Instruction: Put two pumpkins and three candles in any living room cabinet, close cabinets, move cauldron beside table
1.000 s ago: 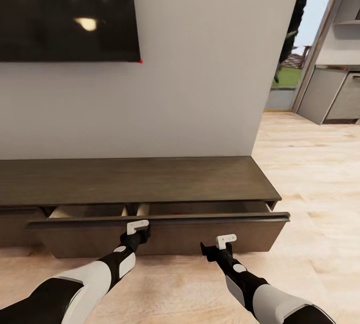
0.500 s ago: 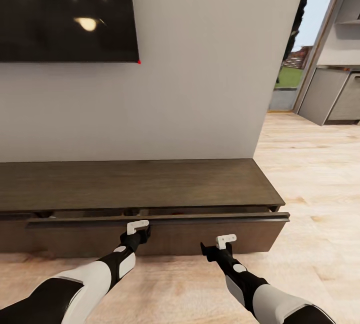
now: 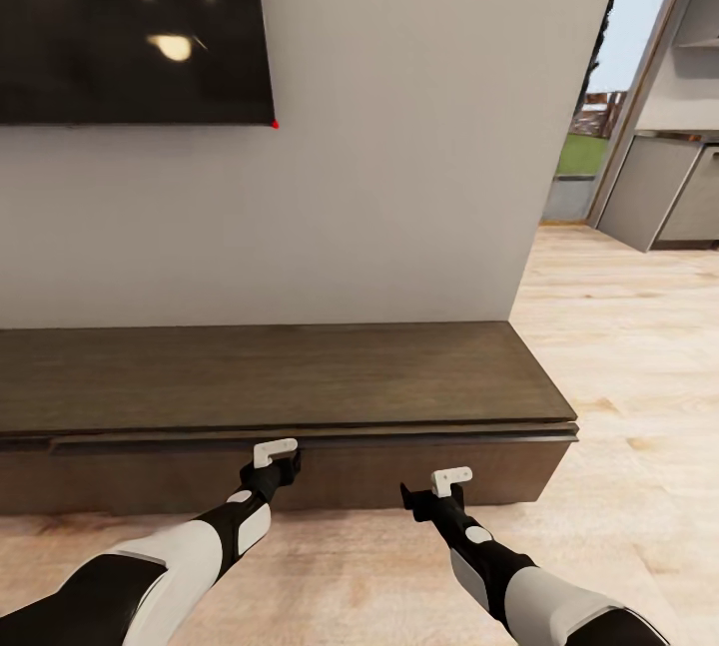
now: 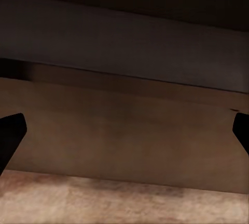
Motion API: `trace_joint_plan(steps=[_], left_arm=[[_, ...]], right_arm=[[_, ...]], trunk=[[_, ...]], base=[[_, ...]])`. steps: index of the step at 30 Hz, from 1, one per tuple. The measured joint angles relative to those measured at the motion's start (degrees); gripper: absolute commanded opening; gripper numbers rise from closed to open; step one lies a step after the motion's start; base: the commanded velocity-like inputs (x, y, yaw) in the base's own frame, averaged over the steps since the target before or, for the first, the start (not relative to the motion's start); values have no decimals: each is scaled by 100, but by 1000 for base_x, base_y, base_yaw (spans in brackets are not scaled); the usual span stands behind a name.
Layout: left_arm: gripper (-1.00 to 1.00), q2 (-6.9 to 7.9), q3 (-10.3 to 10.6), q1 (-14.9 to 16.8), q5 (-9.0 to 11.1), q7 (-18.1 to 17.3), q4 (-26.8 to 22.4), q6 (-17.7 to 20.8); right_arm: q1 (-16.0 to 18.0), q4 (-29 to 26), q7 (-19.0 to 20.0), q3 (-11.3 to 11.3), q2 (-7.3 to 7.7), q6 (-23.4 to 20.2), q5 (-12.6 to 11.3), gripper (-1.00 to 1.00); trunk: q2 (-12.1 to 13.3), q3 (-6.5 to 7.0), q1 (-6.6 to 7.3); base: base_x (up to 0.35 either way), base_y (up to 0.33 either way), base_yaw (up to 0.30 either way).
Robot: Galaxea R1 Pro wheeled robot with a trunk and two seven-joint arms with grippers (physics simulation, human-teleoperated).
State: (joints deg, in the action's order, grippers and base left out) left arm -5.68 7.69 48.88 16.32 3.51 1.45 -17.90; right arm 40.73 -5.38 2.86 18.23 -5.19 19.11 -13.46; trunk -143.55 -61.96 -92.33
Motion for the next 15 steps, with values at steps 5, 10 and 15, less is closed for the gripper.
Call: trace_joint_plan(steps=[5, 10, 15], left_arm=[[100, 0, -1, 0, 0, 0, 0, 1], [100, 0, 10, -2, 4, 2, 2, 1], [100, 0, 60, -7, -34, 12, 14, 9]], right_arm=[[0, 0, 0, 0, 0, -2, 0, 100], [0, 0, 0, 0, 0, 2, 0, 100], [0, 0, 0, 0, 0, -2, 0, 100]], trunk=[[0, 0, 0], [0, 0, 2], [-1, -1, 1]], base=[[0, 0, 0], [145, 0, 0], [42, 0, 0]])
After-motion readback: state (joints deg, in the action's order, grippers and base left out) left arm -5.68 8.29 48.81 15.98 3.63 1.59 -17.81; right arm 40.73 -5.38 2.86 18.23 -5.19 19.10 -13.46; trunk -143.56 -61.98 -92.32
